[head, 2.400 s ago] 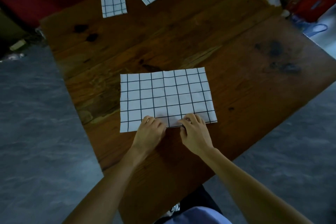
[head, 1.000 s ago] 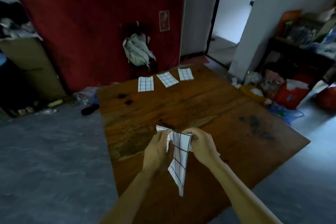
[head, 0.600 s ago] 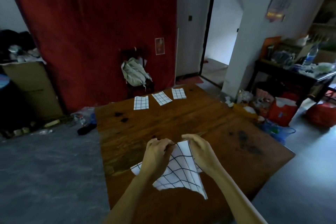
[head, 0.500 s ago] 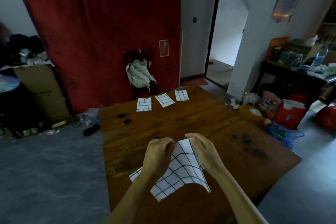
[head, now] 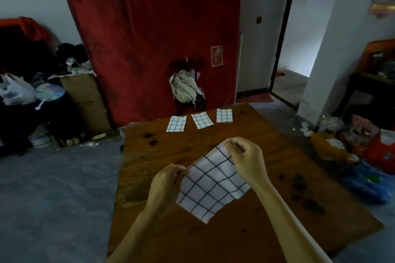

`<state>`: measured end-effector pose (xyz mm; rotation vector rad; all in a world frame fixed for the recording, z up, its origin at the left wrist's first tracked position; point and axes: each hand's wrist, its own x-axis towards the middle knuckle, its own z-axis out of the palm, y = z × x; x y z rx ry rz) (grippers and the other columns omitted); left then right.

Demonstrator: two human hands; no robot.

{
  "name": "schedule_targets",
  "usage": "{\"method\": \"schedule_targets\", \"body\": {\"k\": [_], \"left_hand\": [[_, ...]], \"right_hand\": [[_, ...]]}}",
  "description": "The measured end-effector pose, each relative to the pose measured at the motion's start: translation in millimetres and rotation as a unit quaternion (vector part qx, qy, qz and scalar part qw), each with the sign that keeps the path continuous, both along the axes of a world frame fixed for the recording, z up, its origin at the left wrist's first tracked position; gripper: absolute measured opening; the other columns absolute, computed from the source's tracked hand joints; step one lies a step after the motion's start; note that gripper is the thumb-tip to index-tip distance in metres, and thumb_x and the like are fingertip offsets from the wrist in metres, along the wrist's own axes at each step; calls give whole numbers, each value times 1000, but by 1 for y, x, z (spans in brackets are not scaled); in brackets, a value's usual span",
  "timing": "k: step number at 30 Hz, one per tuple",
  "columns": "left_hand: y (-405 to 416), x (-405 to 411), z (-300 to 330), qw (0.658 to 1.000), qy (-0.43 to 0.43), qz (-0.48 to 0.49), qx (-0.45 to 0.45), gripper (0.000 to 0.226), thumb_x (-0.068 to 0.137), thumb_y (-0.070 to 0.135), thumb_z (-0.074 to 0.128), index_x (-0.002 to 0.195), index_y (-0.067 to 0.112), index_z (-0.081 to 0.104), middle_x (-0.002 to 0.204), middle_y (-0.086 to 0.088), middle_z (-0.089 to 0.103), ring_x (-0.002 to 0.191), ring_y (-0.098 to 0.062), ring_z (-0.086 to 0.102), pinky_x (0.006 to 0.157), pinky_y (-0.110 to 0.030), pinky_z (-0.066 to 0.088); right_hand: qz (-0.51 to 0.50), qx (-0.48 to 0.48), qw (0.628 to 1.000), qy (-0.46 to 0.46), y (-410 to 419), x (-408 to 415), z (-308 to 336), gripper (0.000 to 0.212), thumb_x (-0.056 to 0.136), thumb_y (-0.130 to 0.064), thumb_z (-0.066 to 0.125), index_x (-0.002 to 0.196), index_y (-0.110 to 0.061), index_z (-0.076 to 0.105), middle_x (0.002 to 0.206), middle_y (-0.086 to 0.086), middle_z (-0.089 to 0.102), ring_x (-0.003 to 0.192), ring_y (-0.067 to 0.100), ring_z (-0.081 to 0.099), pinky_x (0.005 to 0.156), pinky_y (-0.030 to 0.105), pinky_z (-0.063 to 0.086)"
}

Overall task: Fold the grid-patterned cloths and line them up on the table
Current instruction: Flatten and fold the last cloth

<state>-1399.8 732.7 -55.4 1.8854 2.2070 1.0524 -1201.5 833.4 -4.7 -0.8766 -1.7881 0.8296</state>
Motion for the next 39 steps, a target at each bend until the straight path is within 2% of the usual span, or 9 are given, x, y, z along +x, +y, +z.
{"method": "schedule_targets", "body": {"k": [6,10,15,17,20,27,33,36,39], "left_hand": [[11,20,-23,996,6,31,-89,9,94,37,49,98,34,56,99,12,57,76,4,53,67,-15,45],[42,42,0,999,45,3,-27,43,85,49,48,123,27,51,118,8,58,102,-5,57,85,-31,52],[66,66,51,993,31,-104,53,7,89,20,56,90,18,63,73,14,58,64,-3,58,57,-18,50],[69,61,49,993,-9,-89,71,8,90,17,56,88,22,62,69,21,53,69,3,57,56,-14,48],[65,55,50,989,-133,-47,40,10,93,26,55,85,29,61,71,10,61,66,-4,58,55,-21,48],[48,40,47,972,-223,-49,52,2,89,30,60,89,31,63,83,12,67,78,2,62,63,-20,52],[39,41,41,965,-242,-43,87,7,90,31,54,93,32,60,86,14,65,79,4,62,60,-14,51],[32,35,42,954,-276,-51,107,11,91,22,55,96,21,65,87,10,67,80,-1,64,63,-13,51],[28,30,43,944,-301,-63,121,12,91,9,56,98,10,66,89,4,68,80,-3,65,63,-13,51]], "right_hand": [[-4,14,999,-36,30,23,-3,13,91,-26,63,100,-20,70,85,-19,66,82,-4,64,68,12,51],[59,83,990,-96,35,21,-4,16,89,-22,65,104,-17,70,90,-20,62,83,-7,62,72,12,51],[104,82,984,-116,32,16,7,15,89,-28,66,100,-20,70,90,-13,67,82,1,61,72,19,51],[94,81,981,-152,36,23,7,18,88,-35,65,100,-21,68,87,-13,66,78,2,60,69,20,47],[51,41,979,-194,41,40,-3,18,89,-41,62,97,-25,65,83,-13,64,73,1,59,69,23,49],[-18,-63,995,-69,26,53,-16,3,88,-30,68,88,-26,68,80,-14,67,76,1,62,68,13,48],[-59,-116,991,36,10,42,-8,26,84,-31,71,108,-28,63,94,-21,63,89,-9,60,73,9,48],[-64,-111,989,78,5,41,-5,33,86,-27,69,118,-27,60,64,-20,53,56,0,50,55,14,41],[-69,-96,988,97,2,36,-6,35,86,-24,69,120,-27,59,54,-12,46,49,6,38,47,18,35]]}}
